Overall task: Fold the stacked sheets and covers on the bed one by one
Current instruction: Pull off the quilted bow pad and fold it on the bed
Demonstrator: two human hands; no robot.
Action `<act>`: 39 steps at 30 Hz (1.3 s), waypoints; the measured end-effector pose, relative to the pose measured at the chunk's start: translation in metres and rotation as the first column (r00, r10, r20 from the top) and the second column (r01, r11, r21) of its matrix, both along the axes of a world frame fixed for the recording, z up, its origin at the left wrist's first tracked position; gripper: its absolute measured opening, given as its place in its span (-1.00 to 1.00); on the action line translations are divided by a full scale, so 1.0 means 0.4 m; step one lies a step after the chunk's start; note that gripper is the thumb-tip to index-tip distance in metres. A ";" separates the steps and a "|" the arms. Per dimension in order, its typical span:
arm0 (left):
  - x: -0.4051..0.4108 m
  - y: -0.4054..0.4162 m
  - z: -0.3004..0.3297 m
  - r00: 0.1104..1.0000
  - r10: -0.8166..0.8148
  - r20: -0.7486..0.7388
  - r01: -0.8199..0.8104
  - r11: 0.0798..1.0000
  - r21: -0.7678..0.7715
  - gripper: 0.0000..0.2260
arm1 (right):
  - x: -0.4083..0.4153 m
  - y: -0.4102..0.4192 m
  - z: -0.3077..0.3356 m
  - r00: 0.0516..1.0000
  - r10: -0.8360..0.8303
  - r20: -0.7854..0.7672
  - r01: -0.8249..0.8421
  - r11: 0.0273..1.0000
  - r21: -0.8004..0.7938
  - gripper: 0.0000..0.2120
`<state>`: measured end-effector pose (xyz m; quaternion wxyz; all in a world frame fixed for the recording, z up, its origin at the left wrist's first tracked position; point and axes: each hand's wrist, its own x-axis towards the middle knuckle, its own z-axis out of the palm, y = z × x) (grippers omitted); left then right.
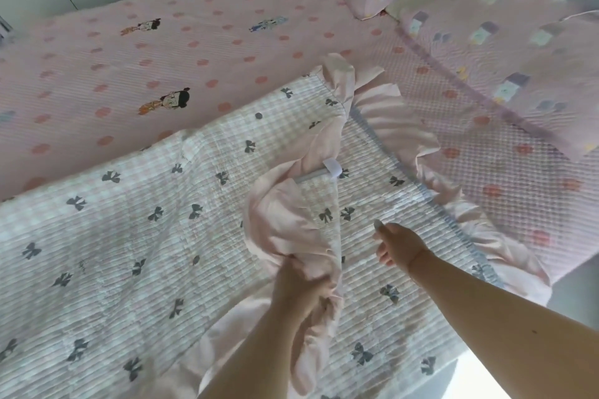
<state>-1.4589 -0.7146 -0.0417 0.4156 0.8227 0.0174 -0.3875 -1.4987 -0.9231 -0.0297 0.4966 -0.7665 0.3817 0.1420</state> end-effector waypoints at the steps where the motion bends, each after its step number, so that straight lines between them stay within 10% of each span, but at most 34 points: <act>1: 0.020 -0.012 -0.018 0.992 0.114 0.048 -0.114 0.993 0.014 -0.47 | -0.008 -0.011 -0.003 1.000 -0.003 -0.002 0.003 1.000 0.012 -0.59; 4: 0.065 -0.057 -0.062 0.967 0.251 -0.051 -0.246 0.965 0.093 0.19 | -0.036 -0.034 -0.020 1.000 -0.022 -0.014 0.022 0.999 0.045 -0.58; 11: -0.021 -0.215 -0.032 0.991 -0.125 -0.056 0.126 0.992 0.002 -0.75 | -0.110 -0.126 -0.036 0.960 -0.277 -0.044 0.280 0.937 0.209 -0.58; 15: -0.139 -0.258 0.005 0.852 -0.521 -0.059 0.520 0.854 -0.027 -0.66 | -0.133 -0.165 -0.018 0.931 -0.353 -0.096 0.366 0.881 0.301 -0.52; 21: -0.281 -0.312 0.017 0.795 -0.596 -0.115 0.575 0.800 -0.170 -0.71 | -0.136 -0.181 -0.080 0.904 -0.275 -0.328 0.305 0.951 0.045 0.01; 27: -0.332 -0.318 -0.010 0.671 -0.717 -0.187 0.684 0.697 -0.215 -0.64 | -0.258 -0.262 -0.113 0.893 -0.179 -0.413 0.109 0.976 -0.187 -0.42; 33: -0.261 -0.306 -0.027 0.939 -0.344 -0.010 0.340 0.931 -0.131 -0.88 | -0.424 -0.353 -0.127 0.834 -0.181 -0.522 0.034 0.960 -0.279 -0.60; 36: -0.234 -0.295 -0.055 0.920 -0.342 0.193 0.302 0.930 0.209 -0.68 | -0.451 -0.367 -0.156 0.812 -0.311 -0.494 0.159 0.932 -0.325 -0.59; 39: -0.282 -0.296 -0.061 0.917 -0.399 0.023 0.387 0.901 0.197 -0.50 | -0.419 -0.350 -0.114 0.851 -0.441 -0.284 0.226 0.797 -0.561 -0.56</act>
